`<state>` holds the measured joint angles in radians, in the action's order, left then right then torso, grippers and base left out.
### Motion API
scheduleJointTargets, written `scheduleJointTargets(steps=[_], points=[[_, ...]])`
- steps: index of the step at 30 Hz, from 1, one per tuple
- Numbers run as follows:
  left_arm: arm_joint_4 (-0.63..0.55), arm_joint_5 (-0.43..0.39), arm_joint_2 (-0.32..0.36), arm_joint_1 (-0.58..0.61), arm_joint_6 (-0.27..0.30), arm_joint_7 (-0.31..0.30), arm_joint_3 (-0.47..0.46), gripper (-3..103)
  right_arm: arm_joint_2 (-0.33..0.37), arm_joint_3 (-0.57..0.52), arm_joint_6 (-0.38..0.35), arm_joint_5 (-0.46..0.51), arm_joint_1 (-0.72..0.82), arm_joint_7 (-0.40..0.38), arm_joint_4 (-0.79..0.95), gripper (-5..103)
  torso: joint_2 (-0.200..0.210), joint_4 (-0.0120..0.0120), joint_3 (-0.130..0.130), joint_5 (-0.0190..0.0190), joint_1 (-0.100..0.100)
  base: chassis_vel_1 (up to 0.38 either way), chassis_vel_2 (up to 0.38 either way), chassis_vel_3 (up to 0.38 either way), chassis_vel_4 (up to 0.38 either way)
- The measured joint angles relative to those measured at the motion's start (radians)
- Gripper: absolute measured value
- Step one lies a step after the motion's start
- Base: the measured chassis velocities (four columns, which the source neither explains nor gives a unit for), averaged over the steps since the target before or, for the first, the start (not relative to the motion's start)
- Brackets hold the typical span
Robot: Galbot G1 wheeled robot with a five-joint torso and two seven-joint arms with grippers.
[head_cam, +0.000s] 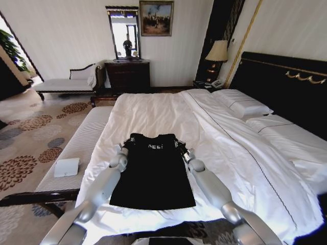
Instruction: Fold the clothes on the bed.
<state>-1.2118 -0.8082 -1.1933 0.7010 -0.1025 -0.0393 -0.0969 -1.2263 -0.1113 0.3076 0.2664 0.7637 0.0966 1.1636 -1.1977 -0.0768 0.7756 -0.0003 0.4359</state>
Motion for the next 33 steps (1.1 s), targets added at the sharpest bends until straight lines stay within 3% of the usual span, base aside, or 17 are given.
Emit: scheduleJointTargets(steps=[4, 8, 17, 25, 33], points=[[-0.053, -0.001, 0.029, 0.044, -0.02, -0.009, -0.004, 4, 0.016, -0.022, 0.015, -0.037, 0.095, 0.0, 0.067, 0, 0.0, -0.001, 0.0, 0.0001, 0.0, 0.0, 0.0, 0.0, 0.0], [-0.17, -0.015, 0.098, 0.161, -0.031, -0.013, -0.012, 4, 0.017, -0.025, 0.028, -0.071, 0.196, -0.012, 0.14, 0, 0.0, -0.0004, 0.0, 0.0005, 0.0, 0.0, 0.0, 0.0, 0.0], [-0.262, 0.046, 0.117, 0.346, -0.055, -0.019, -0.044, 4, 0.028, -0.066, 0.027, -0.096, 0.344, -0.035, 0.282, 0, 0.0, -0.0004, 0.0, 0.0001, 0.0, 0.0, 0.0, 0.0, 0.0], [-0.345, 0.058, 0.15, 0.445, -0.061, -0.012, -0.081, 4, 0.027, -0.108, 0.001, -0.054, 0.504, -0.04, 0.392, 0, 0.0, -0.0005, 0.0, 0.0001, 0.0, 0.0, 0.0, 0.0, 0.0], [-0.447, 0.103, 0.202, 0.62, -0.077, 0.004, -0.126, 4, 0.008, -0.143, -0.004, -0.048, 0.658, -0.035, 0.507, 0, 0.0, -0.0002, 0.0, 0.0003, 0.0, 0.0, 0.0, 0.0, 0.0]])
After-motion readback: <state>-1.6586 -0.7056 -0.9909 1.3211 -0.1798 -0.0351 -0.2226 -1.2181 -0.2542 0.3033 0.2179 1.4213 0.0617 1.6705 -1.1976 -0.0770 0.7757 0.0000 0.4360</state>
